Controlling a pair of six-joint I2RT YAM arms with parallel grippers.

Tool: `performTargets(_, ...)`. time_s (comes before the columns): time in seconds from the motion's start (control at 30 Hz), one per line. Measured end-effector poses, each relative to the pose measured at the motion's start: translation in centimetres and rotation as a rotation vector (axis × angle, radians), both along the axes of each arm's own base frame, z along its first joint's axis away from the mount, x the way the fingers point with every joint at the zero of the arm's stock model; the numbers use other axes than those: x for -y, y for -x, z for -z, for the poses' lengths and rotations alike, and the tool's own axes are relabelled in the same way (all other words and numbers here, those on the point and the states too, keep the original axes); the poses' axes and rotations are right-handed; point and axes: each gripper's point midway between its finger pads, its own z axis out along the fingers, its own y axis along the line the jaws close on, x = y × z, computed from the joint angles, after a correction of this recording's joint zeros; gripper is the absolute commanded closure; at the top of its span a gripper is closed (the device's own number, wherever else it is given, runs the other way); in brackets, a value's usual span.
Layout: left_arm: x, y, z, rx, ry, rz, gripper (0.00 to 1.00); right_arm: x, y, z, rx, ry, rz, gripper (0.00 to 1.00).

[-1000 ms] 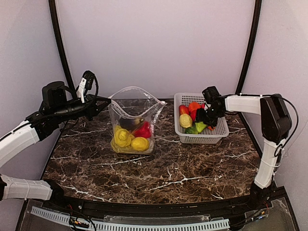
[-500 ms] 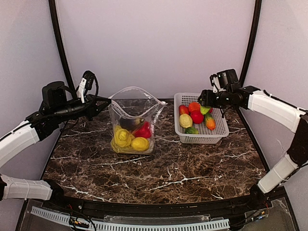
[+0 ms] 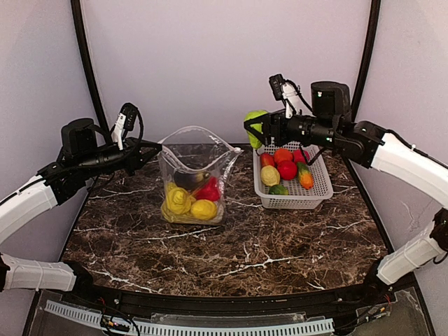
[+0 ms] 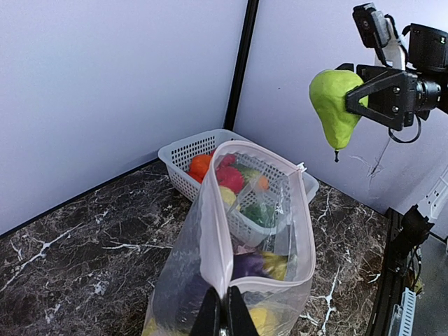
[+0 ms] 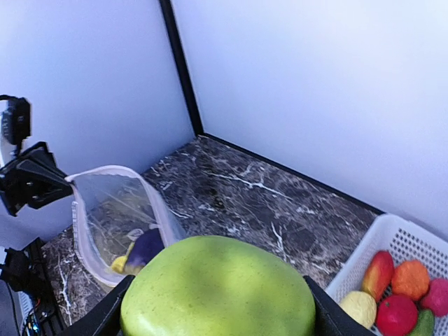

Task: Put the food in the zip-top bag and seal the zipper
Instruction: Place the fake fruit in the zipper food storage bag.

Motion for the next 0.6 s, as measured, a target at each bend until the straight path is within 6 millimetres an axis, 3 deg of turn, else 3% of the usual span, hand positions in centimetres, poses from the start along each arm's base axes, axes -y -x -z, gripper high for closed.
performTargets(0.17,0.0,0.0,0.0,0.000,0.000,0.000,0.99,-4.7,3.4,-3.0,0.134,-0.039,-0.169,0.38)
performTargets(0.3,0.0,0.0,0.0,0.000,0.000,0.000,0.99,-7.5,4.4,-4.1,0.209,-0.044,-0.250,0.38)
performTargets(0.47,0.0,0.0,0.0,0.000,0.000,0.001,0.99,-11.1,4.2,-4.3,0.283,-0.016,-0.321,0.38)
performTargets(0.6,0.0,0.0,0.0,0.000,0.000,0.002,0.99,-13.7,3.6,-2.8,0.311,0.039,-0.359,0.38)
